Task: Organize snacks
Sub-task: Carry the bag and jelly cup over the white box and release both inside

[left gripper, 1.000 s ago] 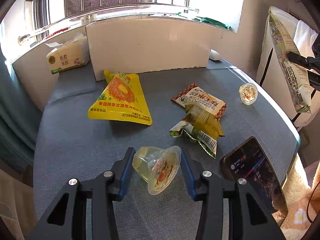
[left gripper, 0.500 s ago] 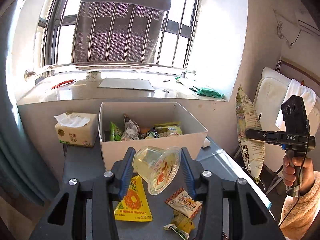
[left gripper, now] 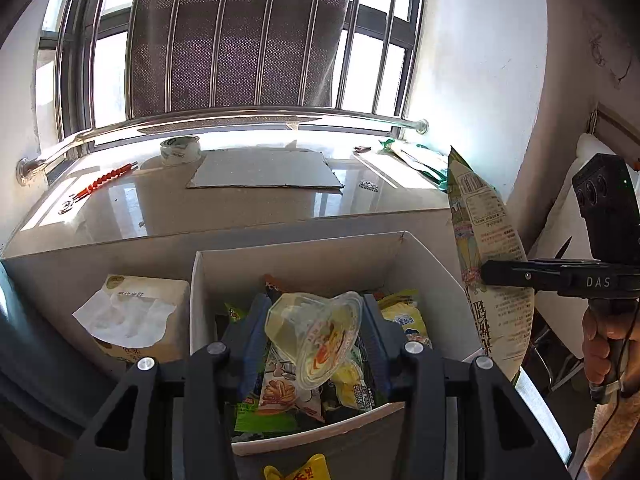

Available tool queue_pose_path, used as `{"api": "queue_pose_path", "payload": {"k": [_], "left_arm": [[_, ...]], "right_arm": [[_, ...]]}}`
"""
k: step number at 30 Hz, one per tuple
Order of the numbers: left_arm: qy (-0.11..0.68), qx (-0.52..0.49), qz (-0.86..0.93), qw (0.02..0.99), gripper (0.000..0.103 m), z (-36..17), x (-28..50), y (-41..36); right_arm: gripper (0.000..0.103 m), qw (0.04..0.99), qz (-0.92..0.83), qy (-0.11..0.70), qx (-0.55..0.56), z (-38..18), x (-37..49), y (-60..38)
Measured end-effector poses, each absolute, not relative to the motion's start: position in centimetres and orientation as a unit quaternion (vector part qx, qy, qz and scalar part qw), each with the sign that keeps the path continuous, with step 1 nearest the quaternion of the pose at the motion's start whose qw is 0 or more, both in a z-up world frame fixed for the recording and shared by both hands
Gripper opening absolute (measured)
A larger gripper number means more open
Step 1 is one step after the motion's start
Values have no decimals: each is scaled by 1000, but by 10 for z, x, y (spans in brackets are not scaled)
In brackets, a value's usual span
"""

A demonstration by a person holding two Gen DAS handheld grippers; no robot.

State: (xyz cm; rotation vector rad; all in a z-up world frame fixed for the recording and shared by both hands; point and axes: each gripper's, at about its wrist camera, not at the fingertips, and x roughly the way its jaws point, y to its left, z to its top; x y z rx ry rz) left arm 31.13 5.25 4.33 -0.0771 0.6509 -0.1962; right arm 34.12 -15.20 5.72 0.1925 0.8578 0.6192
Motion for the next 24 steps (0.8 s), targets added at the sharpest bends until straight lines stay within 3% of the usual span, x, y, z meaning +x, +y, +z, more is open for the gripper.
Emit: {"api": "queue_pose_path", "payload": {"k": [7,9,10,11,12,13,24], "left_arm": [[358,-51,-72,930,51,14,344,59],[365,-51,-63,928,68,11,347,62],[369,-49,-54,927,93,10,348,64],[370,-47,-48,927,103,9,347,65],[368,-48,-48,927,103,10,345,67],[368,-50,-49,927,103,10,344,68],[335,-33,-34,941,103,39,295,73]], "right_arm": [[31,860,269,427,76,42,378,-134],[34,859,263,434,72,39,385,-132],[38,858,256,440,72,38,390,-131],[47,860,244,443,74,37,392,-132],[80,861,238,442,76,37,393,-133],[103,861,238,443,78,37,393,-134],[103,884,232,403,53,65,358,-144]]}}
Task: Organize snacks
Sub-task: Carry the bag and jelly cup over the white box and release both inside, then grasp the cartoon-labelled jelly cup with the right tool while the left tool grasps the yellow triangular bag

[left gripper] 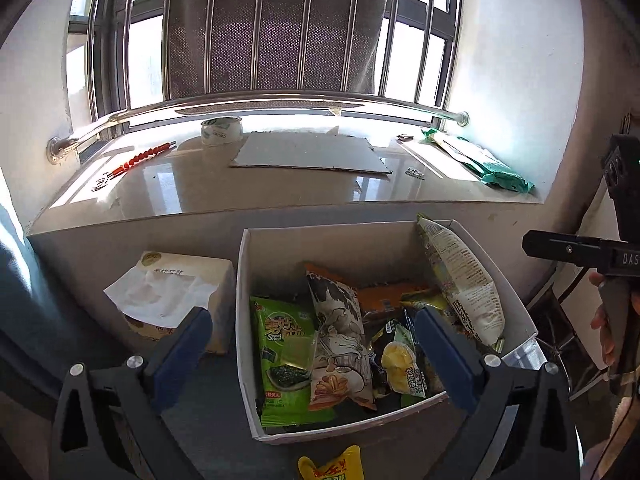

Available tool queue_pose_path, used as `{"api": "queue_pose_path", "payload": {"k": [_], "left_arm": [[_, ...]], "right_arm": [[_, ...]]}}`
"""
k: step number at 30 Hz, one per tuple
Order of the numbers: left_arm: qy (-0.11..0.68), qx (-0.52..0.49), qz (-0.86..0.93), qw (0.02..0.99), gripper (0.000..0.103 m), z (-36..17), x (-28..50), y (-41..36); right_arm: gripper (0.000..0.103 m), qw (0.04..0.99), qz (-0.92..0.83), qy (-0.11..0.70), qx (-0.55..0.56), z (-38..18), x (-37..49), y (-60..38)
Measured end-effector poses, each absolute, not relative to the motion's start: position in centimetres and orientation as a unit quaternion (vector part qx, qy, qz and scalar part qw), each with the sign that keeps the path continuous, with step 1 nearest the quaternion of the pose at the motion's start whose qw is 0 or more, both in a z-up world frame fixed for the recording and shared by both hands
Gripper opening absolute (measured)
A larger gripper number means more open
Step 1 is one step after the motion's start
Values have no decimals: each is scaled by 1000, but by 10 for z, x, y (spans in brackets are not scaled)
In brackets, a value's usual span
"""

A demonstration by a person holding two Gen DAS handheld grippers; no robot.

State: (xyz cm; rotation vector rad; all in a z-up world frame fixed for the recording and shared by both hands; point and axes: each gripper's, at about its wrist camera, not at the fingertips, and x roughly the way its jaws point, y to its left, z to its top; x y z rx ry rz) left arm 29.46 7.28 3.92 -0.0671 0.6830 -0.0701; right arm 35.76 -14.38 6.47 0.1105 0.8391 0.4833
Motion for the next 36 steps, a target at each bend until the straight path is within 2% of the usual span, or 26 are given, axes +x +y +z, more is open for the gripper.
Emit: {"api": "queue_pose_path", "payload": {"k": [7,13,19,25,36], "left_arm": [[316,5,-28,948,103,43,203,60],[348,-15,-3,937,103,-9,116,62],[353,-70,33,932,103,-57,45,67],[356,-87,34,930,103,-70,22,62],[366,-75,45,926,103,-84,29,51]], "right_arm": [[103,900,265,345,30,77,271,-170],[103,903,270,333,22,48,186,-203],[103,910,230,340,62,2,119,-240],[103,901,201,373,91,-38,82,-263],[103,899,198,384,64,-57,79,-257]]}}
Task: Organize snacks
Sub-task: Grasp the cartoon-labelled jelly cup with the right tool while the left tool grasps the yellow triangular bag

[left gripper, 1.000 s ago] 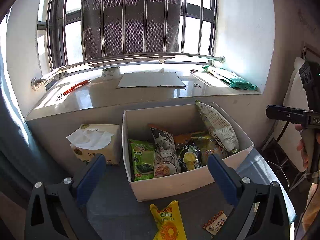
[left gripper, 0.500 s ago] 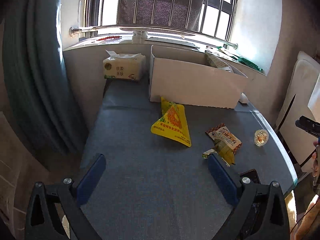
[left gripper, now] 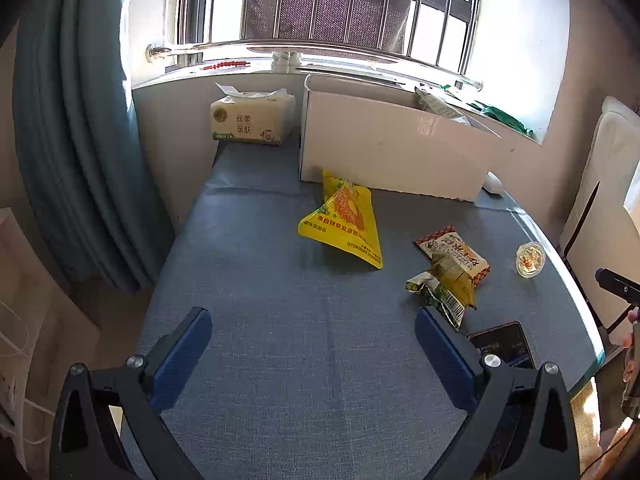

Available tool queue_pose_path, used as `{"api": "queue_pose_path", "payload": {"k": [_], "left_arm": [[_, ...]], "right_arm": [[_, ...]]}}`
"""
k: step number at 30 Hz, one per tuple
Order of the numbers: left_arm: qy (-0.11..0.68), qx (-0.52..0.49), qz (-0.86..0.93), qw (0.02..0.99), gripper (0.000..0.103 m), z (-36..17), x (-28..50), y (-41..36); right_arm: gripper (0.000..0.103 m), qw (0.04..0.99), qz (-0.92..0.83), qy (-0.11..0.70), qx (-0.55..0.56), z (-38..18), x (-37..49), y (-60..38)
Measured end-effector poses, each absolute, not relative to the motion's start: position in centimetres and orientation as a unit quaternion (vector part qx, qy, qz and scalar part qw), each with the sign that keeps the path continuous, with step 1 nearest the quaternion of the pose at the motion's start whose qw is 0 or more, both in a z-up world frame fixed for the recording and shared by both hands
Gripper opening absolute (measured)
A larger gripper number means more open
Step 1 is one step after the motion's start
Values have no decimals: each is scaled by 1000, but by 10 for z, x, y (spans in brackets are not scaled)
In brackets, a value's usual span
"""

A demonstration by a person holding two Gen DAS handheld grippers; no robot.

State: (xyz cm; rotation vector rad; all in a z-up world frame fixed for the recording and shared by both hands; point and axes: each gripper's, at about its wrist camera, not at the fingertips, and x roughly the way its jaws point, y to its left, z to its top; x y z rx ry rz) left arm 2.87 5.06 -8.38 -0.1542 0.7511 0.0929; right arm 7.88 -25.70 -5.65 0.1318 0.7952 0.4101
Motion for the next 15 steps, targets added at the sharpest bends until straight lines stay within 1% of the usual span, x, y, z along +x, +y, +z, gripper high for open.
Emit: {"api": "queue_pose_path", "payload": {"k": [9,15], "left_arm": [[378,-57,47,923,103,-103,31,39],[373,-59,46,925,103,-101,30,37]], "right_arm": [[103,890,193,411,46,-81,78,-250],[103,887,203,413,43,-85,77,-243]]}}
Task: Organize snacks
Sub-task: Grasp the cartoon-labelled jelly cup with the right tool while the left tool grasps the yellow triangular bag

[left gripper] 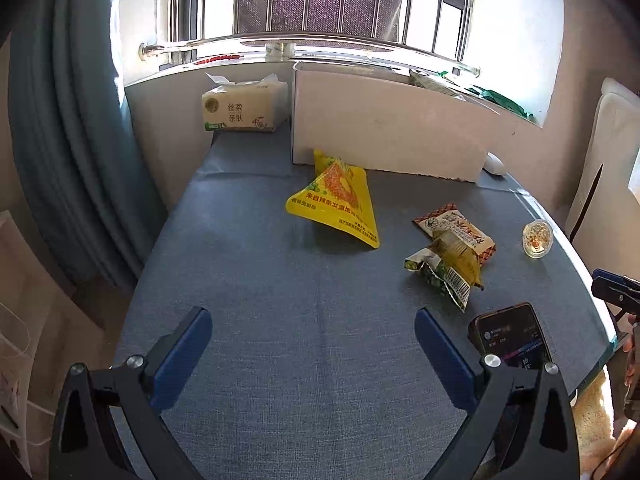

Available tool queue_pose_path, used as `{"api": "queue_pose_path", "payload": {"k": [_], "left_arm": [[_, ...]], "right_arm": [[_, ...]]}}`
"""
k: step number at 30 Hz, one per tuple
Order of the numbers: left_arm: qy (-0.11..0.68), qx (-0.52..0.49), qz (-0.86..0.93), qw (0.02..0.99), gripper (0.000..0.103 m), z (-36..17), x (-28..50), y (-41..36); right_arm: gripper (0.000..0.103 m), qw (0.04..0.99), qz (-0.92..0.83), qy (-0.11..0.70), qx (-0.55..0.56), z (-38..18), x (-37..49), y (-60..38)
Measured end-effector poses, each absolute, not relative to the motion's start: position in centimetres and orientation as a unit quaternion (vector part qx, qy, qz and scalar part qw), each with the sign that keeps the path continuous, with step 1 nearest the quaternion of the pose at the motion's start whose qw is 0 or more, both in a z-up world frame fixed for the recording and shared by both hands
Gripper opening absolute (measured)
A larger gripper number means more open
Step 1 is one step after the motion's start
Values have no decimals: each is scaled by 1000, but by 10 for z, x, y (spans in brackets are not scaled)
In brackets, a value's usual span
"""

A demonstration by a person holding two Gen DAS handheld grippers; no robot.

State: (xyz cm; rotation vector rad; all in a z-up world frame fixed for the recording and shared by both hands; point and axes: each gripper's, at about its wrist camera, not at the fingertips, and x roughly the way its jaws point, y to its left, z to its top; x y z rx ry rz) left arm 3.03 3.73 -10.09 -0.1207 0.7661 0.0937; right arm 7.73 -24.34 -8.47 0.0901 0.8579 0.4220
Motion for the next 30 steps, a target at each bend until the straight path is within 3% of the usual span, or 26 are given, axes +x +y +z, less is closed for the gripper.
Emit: {"api": "queue_pose_path", "payload": {"k": [30], "left_arm": [[334,-79,31,939,103,-76,13,39]], "right_arm": [[103,873,231,428,-5,-96,134,-203]]}}
